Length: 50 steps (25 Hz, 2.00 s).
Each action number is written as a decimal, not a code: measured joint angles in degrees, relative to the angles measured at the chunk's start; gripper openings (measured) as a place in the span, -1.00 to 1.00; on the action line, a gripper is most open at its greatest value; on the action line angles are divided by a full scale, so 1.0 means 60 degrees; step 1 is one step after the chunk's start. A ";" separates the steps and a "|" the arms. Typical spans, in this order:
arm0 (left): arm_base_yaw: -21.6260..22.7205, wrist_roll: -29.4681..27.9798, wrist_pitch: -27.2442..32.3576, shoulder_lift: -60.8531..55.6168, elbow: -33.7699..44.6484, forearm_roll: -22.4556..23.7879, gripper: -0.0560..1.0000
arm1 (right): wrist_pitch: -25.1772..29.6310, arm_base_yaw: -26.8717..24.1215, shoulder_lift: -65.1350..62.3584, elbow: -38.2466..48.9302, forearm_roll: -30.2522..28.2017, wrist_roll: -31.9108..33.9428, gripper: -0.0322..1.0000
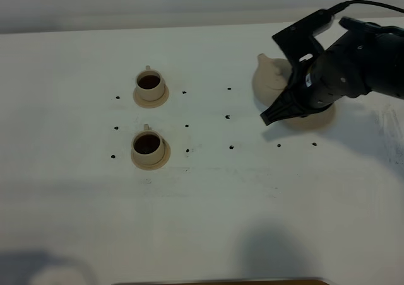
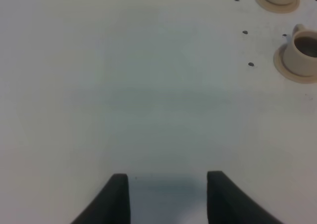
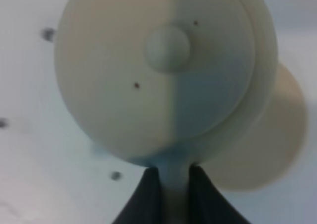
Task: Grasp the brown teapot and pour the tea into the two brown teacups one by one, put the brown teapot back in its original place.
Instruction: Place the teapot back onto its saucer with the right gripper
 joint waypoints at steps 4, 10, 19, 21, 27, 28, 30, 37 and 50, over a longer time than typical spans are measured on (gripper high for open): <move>0.0000 0.0000 0.0000 0.0000 0.0000 0.0000 -0.08 | 0.0241 -0.0335 0.0000 0.0008 0.0086 0.0000 -0.77; 0.0000 0.0000 0.0000 0.0000 0.0000 0.0000 -0.08 | -0.0140 -0.0694 -0.0010 0.0489 0.0256 0.0000 -0.77; 0.0000 0.0000 0.0000 0.0000 0.0000 0.0000 -0.08 | -0.0575 -0.0999 0.0038 0.0701 0.0369 0.0003 -0.77; 0.0000 0.0000 0.0000 0.0000 0.0000 0.0000 -0.08 | -0.0660 -0.0999 0.0186 0.0701 0.0402 0.0003 -0.77; 0.0000 0.0000 0.0000 0.0000 0.0000 0.0000 -0.08 | -0.0770 -0.1213 0.0724 0.0730 0.0456 0.0003 -0.77; 0.0000 0.0000 0.0000 0.0000 0.0000 0.0000 -0.08 | -0.0778 -0.1294 0.0782 0.0730 0.0456 0.0003 -0.77; 0.0000 0.0000 0.0000 0.0000 0.0000 0.0000 -0.08 | -0.0804 -0.1384 0.0867 0.0730 0.0456 0.0003 -0.77; 0.0000 0.0000 0.0000 0.0000 0.0000 0.0000 -0.08 | -0.0903 -0.1384 0.0940 0.0730 0.0448 0.0003 -0.77; 0.0000 0.0000 0.0000 0.0000 0.0000 0.0000 -0.08 | -0.1362 -0.1384 0.1000 0.0738 0.0606 0.0011 -0.63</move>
